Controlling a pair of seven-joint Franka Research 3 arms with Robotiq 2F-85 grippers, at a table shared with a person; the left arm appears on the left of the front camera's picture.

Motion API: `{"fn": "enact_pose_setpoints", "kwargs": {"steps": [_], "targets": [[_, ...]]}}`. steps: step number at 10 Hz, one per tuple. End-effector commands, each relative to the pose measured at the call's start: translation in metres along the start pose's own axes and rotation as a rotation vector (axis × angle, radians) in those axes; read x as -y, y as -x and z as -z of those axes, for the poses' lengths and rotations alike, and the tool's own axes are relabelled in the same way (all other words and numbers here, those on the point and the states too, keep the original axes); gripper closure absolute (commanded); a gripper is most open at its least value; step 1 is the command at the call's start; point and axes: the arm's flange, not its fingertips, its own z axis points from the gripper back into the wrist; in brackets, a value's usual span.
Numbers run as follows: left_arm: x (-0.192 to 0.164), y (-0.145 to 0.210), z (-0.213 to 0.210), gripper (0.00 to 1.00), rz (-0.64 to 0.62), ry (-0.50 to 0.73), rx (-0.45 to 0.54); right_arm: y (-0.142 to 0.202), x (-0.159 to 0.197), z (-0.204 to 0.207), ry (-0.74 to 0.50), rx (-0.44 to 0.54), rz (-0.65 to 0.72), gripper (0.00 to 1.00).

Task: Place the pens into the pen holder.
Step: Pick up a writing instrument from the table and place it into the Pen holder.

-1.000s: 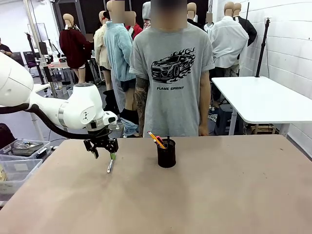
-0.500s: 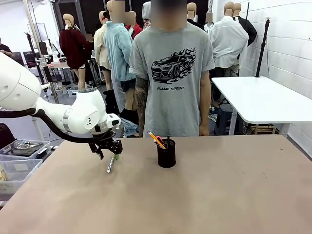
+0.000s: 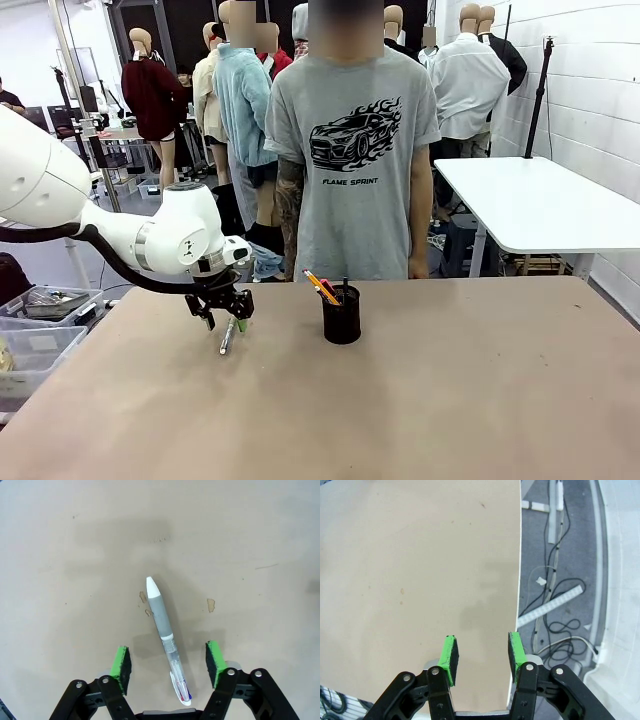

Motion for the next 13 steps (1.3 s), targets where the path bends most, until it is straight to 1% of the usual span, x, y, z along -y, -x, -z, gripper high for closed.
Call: {"fn": "enact_pose_setpoints", "kwargs": {"steps": [1,3,4,8,10,12,13], "targets": [[0.002,-0.003,0.000,0.53,0.018,0.003,-0.045,0.000,-0.001,0.000,0.013,-0.012,-0.005,0.48],[0.002,-0.003,-0.003,0.93,0.028,0.019,-0.041,0.000,-0.001,0.000,0.013,-0.012,-0.005,0.48],[0.002,-0.003,-0.002,1.00,0.026,0.015,-0.036,0.000,-0.001,0.000,0.013,-0.012,-0.005,0.48],[0.000,-0.001,0.010,1.00,0.027,0.033,-0.070,0.000,-0.001,0.000,0.013,-0.012,-0.005,0.48],[0.002,0.001,-0.001,1.00,0.071,0.070,-0.061,0.000,-0.001,0.000,0.013,-0.012,-0.005,0.48],[0.004,0.006,-0.035,1.00,0.162,0.200,-0.028,0.000,-0.001,0.000,0.013,-0.012,-0.005,0.48],[0.004,0.008,-0.056,1.00,0.240,0.295,0.016,0.000,-0.001,0.000,0.013,-0.012,-0.005,0.48]]}}
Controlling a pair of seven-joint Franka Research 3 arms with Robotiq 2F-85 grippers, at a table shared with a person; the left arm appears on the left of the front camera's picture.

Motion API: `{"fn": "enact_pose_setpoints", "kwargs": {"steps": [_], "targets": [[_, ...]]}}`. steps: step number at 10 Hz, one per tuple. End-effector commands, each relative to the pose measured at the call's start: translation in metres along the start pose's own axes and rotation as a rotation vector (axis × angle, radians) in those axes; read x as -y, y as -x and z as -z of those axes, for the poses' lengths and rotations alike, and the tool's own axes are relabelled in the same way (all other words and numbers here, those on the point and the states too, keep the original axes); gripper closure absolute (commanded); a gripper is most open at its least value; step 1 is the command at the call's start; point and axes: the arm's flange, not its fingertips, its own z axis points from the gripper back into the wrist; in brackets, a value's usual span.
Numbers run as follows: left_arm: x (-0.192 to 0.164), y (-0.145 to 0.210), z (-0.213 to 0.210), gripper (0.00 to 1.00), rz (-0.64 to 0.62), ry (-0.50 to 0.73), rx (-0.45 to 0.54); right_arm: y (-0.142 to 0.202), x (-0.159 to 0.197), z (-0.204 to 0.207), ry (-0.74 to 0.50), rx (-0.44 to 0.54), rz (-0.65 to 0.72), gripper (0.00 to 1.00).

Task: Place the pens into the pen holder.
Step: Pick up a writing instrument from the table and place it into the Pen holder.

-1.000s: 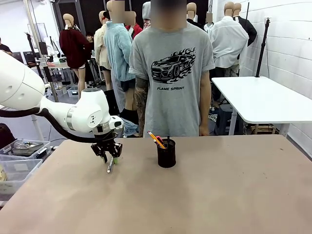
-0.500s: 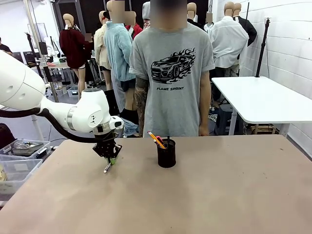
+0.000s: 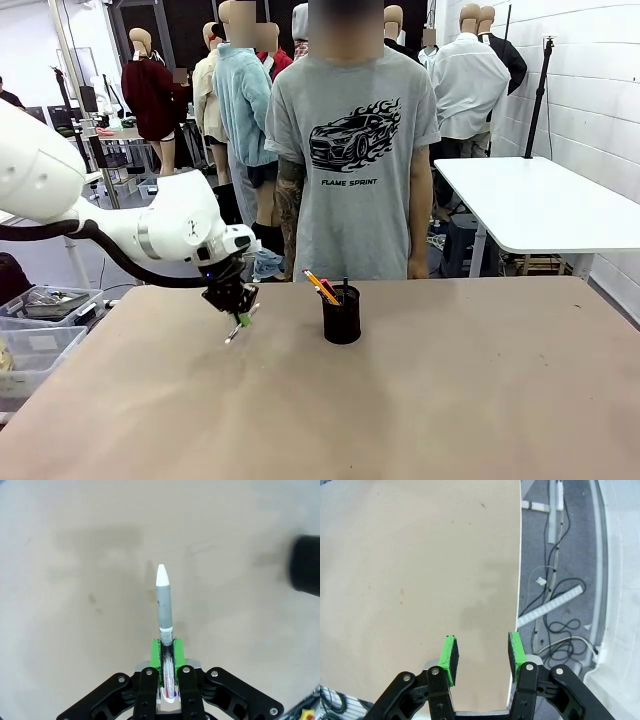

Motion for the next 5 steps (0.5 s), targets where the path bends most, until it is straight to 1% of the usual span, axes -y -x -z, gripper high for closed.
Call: {"fn": "enact_pose_setpoints", "kwargs": {"steps": [1,2,3,4,5], "targets": [[-0.008,0.012,-0.040,1.00,0.109,0.158,0.068,0.000,-0.001,0.000,0.013,-0.012,-0.005,0.48],[-0.009,0.012,-0.051,1.00,0.131,0.204,0.133,0.000,-0.001,0.000,0.013,-0.012,-0.005,0.48],[-0.009,0.012,-0.061,1.00,0.199,0.289,0.238,0.000,-0.001,0.000,0.013,-0.012,-0.005,0.48],[-0.008,0.012,-0.066,1.00,0.252,0.412,0.345,0.000,-0.001,0.000,0.013,-0.012,-0.005,0.48],[-0.006,0.012,-0.069,1.00,0.311,0.514,0.397,0.000,-0.001,0.000,0.013,-0.012,-0.005,0.48]]}}
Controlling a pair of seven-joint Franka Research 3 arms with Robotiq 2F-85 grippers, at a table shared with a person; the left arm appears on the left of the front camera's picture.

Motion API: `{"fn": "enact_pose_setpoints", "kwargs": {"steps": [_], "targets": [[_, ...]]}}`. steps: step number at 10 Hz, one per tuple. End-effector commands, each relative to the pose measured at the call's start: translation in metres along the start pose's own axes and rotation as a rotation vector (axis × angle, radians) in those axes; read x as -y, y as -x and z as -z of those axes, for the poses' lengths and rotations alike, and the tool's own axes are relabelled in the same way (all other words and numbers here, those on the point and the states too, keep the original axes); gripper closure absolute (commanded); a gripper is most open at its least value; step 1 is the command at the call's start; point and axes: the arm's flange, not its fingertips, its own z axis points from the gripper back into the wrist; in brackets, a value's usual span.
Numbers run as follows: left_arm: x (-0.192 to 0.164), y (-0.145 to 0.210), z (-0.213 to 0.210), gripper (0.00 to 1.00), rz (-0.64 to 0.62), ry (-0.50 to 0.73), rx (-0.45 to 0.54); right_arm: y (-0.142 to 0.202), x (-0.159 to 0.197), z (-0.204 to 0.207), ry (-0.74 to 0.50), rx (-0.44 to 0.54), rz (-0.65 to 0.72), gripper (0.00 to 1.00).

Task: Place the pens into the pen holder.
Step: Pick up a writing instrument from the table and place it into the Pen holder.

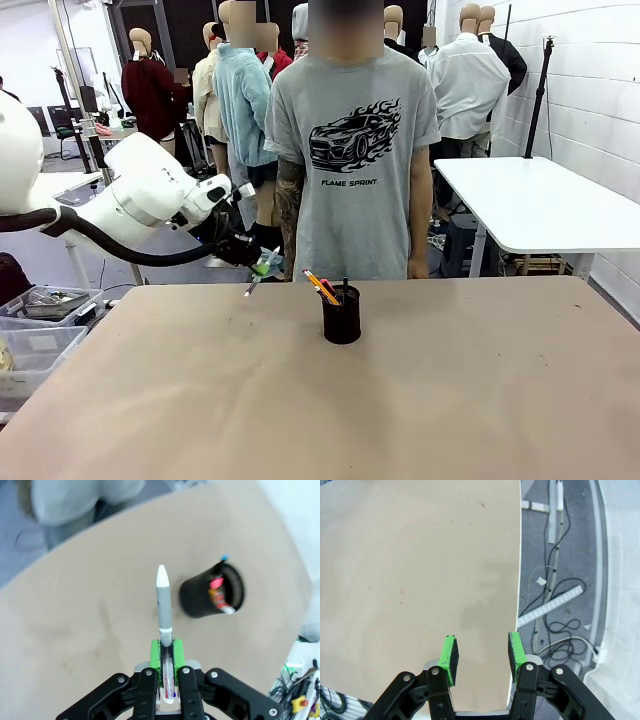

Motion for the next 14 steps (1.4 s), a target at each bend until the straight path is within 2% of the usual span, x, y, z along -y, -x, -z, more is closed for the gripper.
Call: {"fn": "enact_pose_setpoints", "kwargs": {"steps": [1,4,5,7,8,11,14], "targets": [[-0.006,0.023,0.002,1.00,0.117,0.271,0.128,0.000,-0.001,0.000,0.013,-0.012,-0.005,0.48],[0.019,0.017,0.001,1.00,0.309,0.436,0.398,0.000,-0.001,0.000,0.013,-0.012,-0.005,0.48],[0.031,0.016,0.009,1.00,0.362,0.460,0.439,0.000,-0.001,0.000,0.013,-0.012,-0.005,0.48],[0.046,0.014,0.035,1.00,0.444,0.411,0.541,0.000,-0.001,0.000,0.013,-0.012,-0.005,0.48],[0.050,0.015,0.055,1.00,0.449,0.359,0.538,0.000,-0.001,0.000,0.013,-0.012,-0.005,0.48],[0.056,0.020,0.100,1.00,0.503,0.351,0.479,0.000,-0.001,0.000,0.013,-0.012,-0.005,0.48],[0.056,0.016,0.113,1.00,0.515,0.342,0.537,0.000,-0.001,0.000,0.013,-0.012,-0.005,0.48]]}}
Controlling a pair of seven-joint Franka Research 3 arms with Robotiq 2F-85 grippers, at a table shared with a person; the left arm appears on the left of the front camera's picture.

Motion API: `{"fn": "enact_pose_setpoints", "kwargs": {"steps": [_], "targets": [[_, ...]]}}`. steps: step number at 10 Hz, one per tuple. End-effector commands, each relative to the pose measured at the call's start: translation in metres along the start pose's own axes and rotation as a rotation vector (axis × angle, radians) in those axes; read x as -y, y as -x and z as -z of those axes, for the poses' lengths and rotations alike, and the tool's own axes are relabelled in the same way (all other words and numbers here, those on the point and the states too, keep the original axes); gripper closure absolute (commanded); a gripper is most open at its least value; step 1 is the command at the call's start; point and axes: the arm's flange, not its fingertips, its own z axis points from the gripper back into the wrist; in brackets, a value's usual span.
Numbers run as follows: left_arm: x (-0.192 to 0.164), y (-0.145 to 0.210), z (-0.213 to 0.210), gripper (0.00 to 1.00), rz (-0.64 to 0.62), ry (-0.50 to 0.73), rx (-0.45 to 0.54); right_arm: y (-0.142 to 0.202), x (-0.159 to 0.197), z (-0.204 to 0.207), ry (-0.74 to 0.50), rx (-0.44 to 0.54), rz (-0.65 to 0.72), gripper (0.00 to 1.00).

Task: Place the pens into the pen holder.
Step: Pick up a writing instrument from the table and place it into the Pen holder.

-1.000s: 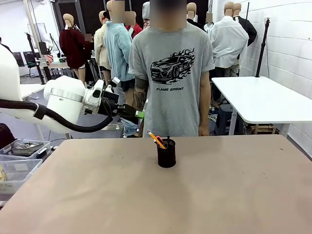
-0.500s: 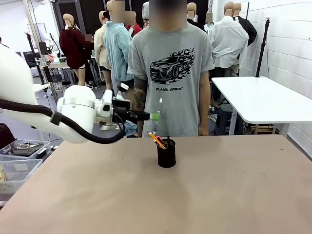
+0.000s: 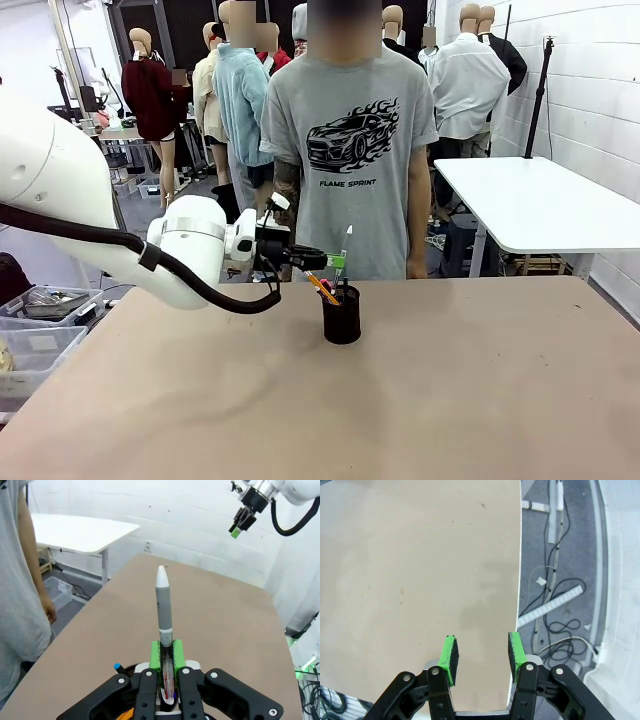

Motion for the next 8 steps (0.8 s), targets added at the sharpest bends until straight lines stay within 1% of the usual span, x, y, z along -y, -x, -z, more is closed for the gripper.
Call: {"fn": "enact_pose_setpoints", "kwargs": {"steps": [1,3,8], "targets": [[-0.002,0.006,0.009,1.00,0.025,-0.024,0.045,0.000,-0.001,0.000,0.013,-0.012,-0.004,0.48],[-0.008,0.017,0.019,1.00,0.031,-0.028,0.015,0.000,-0.001,0.000,0.013,-0.012,-0.004,0.48],[-0.014,0.028,0.033,1.00,0.048,-0.028,-0.030,0.000,-0.001,0.000,0.013,-0.012,-0.004,0.48]]}}
